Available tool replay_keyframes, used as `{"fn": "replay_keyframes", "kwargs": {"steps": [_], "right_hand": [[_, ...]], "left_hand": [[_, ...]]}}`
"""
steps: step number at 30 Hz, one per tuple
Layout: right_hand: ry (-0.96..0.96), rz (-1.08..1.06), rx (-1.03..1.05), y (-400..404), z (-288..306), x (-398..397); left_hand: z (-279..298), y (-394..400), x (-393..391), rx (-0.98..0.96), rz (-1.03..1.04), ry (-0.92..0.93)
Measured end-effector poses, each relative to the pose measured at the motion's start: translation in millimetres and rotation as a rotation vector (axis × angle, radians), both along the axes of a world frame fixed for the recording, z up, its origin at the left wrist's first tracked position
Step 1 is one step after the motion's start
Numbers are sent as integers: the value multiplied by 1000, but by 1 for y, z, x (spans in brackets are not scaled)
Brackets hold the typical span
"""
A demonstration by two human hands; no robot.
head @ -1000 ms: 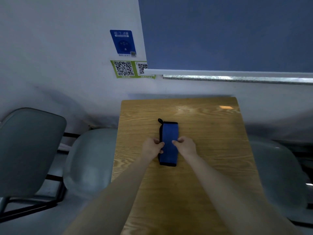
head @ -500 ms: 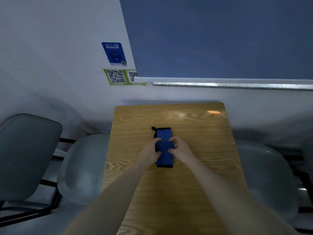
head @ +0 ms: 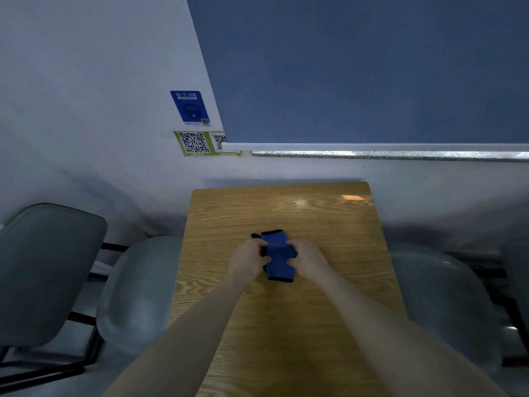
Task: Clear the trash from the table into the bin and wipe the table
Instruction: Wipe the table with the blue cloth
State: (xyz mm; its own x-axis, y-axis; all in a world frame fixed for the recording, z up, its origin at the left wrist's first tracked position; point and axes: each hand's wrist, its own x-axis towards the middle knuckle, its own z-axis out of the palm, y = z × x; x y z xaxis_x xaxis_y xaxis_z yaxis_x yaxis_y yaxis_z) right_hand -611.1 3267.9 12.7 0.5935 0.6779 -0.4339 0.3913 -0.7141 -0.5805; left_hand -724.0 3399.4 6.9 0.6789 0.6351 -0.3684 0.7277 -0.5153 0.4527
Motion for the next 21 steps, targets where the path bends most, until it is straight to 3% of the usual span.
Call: {"fn": "replay_keyframes", "kwargs": {"steps": [12, 21], "right_hand": [[53, -3, 65, 1, 22, 24], [481, -223, 156, 4, 23, 34]], "left_hand": [[25, 5, 2, 93, -28, -13], [31, 4, -3, -364, 249, -279]]}}
